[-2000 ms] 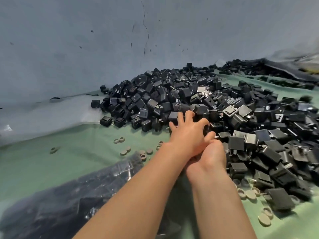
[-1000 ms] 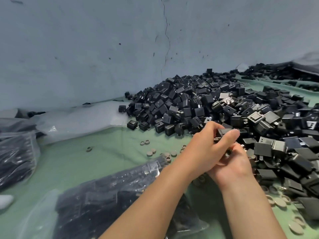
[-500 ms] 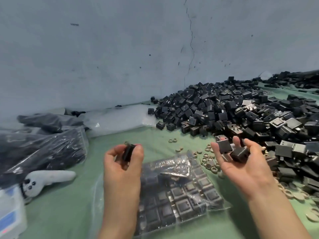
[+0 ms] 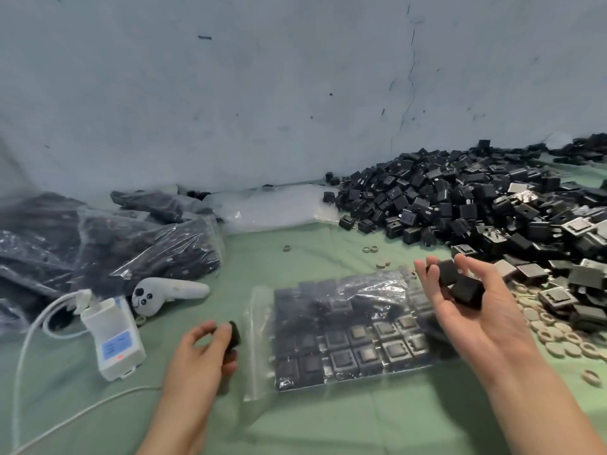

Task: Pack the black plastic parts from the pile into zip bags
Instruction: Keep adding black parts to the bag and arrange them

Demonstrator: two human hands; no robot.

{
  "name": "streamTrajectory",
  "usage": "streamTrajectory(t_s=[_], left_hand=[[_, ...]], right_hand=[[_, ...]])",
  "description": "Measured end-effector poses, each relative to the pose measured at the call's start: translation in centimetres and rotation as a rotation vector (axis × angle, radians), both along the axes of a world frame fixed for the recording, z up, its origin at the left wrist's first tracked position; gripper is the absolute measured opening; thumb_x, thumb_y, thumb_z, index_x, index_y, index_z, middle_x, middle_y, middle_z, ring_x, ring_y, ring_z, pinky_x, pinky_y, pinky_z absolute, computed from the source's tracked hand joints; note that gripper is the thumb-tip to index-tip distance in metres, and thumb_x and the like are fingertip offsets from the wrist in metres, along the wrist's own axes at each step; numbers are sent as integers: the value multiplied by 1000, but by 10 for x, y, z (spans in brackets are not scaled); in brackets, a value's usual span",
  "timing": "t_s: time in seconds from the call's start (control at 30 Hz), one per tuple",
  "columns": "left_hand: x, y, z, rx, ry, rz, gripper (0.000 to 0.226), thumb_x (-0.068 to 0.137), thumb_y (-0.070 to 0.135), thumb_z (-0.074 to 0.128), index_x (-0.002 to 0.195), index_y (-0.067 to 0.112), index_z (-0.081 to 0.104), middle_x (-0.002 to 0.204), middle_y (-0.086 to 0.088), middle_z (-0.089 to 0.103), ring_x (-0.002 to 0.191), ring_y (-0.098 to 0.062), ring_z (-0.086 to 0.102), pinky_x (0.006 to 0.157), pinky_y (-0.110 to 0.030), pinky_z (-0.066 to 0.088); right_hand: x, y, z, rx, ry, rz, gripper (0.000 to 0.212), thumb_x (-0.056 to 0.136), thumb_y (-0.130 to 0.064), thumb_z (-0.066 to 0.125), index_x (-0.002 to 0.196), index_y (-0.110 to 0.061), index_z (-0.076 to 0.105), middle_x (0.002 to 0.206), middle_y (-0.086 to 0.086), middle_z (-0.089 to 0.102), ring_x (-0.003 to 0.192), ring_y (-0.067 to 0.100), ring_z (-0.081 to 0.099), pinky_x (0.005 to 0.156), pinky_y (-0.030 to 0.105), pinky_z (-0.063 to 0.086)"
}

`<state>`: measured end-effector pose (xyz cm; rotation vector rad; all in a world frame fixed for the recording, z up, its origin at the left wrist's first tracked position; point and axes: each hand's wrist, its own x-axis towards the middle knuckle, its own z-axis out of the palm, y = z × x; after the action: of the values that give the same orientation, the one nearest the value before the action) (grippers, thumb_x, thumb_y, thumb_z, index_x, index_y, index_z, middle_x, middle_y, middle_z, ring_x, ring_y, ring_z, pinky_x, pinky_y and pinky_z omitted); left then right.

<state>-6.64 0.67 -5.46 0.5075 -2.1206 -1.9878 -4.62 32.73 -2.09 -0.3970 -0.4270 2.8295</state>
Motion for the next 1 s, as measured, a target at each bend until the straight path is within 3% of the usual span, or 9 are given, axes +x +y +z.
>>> streamTrajectory(t_s=[0.13, 0.27, 0.4, 0.57, 0.67, 0.73, 0.83, 1.0], left_hand=[[4, 3, -3, -27, -35, -108, 17, 94, 20, 65, 106, 7, 63, 76, -12, 74, 64, -21, 64, 59, -29, 52], [6, 11, 1, 144, -38, -189, 12, 100, 8, 53, 102, 7, 65, 84, -14, 76, 68, -20, 72, 60, -26, 61], [8, 13, 1, 105, -54, -244, 15, 100, 11, 54, 103, 5, 67, 90, -16, 76, 78, -25, 73, 64, -27, 61], [7, 13, -1, 28, -87, -295, 28, 102, 13, 49, 96, -2, 72, 94, -22, 75, 93, -40, 71, 88, -49, 57], [8, 11, 0, 72, -127, -338, 33, 100, 18, 51, 87, 3, 77, 93, -13, 77, 89, -29, 74, 85, -41, 59], [8, 10, 2, 94, -125, -336, 31, 98, 25, 56, 85, 8, 78, 88, -8, 77, 83, -22, 75, 73, -33, 59], [11, 12, 2, -22, -80, -332, 19, 99, 24, 56, 97, 10, 68, 83, 2, 77, 73, -11, 72, 58, -20, 52], [13, 21, 9, -65, -77, -352, 11, 104, 21, 45, 102, 15, 54, 86, 12, 77, 63, -2, 62, 70, -31, 48]], right_hand=[[7, -16, 0, -2, 23, 11, 32, 80, -8, 80, 106, -2, 62, 107, 20, 70, 98, 39, 70, 82, 27, 59], [10, -29, 1, 8, 2, 13, 30, 80, -9, 79, 103, -5, 60, 98, 18, 71, 99, 35, 71, 81, 28, 59], [11, -38, 2, 29, -11, 17, 25, 81, -10, 77, 100, -6, 59, 98, 17, 71, 104, 31, 70, 80, 28, 59], [11, -45, 3, 39, -26, 23, 23, 82, -10, 76, 99, -4, 61, 109, 18, 68, 106, 29, 69, 79, 29, 60], [11, -51, 5, 63, -30, 27, 21, 82, -10, 75, 96, -4, 62, 102, 16, 70, 100, 30, 71, 79, 29, 60], [10, -54, 6, 96, -34, 28, 18, 82, -11, 75, 92, -3, 64, 100, 16, 71, 98, 30, 72, 79, 29, 59], [10, -59, 6, 106, -40, 30, 19, 81, -11, 76, 94, -3, 63, 109, 20, 69, 101, 30, 71, 80, 30, 60], [13, -63, 5, 75, -21, 41, 17, 79, -10, 77, 89, -4, 64, 105, 17, 68, 105, 26, 69, 81, 31, 60]])
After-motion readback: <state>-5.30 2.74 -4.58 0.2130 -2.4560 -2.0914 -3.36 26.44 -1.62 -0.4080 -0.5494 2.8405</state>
